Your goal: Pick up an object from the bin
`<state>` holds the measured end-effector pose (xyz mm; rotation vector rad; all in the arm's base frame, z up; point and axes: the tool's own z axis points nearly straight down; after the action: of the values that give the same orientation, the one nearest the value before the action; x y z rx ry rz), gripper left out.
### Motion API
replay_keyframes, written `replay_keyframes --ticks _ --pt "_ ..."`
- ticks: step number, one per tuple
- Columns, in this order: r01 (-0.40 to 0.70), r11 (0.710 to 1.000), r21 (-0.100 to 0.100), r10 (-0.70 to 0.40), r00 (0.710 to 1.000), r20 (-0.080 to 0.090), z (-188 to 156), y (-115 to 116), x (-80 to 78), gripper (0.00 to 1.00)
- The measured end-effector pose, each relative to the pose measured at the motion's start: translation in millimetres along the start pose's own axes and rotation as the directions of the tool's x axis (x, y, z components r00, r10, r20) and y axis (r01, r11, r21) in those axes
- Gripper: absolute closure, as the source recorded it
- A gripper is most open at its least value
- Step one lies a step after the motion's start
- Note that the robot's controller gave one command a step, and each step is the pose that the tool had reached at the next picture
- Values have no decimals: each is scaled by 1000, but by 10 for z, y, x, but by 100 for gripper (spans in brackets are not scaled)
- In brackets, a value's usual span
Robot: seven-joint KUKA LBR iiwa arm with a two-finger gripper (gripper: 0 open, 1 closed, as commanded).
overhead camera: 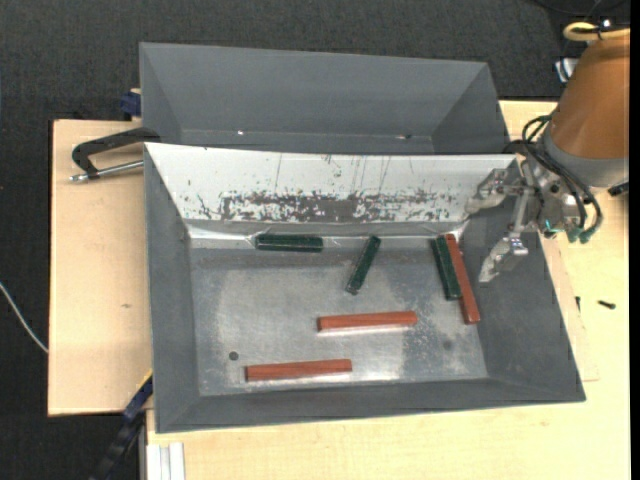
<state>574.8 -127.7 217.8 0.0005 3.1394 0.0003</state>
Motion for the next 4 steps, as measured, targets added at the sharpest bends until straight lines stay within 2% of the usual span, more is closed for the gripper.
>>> replay_keyframes --ticks 1,2,3,4 --pt "19 1000 2 -19 1000 5 519 472 77 0" --pt "94 996 -1 -94 996 3 1201 538 332 0" --pt "24 1000 -1 -24 1000 -8 1418 729 506 100" --pt "24 1000 -1 -24 1000 -8 1418 730 505 100"
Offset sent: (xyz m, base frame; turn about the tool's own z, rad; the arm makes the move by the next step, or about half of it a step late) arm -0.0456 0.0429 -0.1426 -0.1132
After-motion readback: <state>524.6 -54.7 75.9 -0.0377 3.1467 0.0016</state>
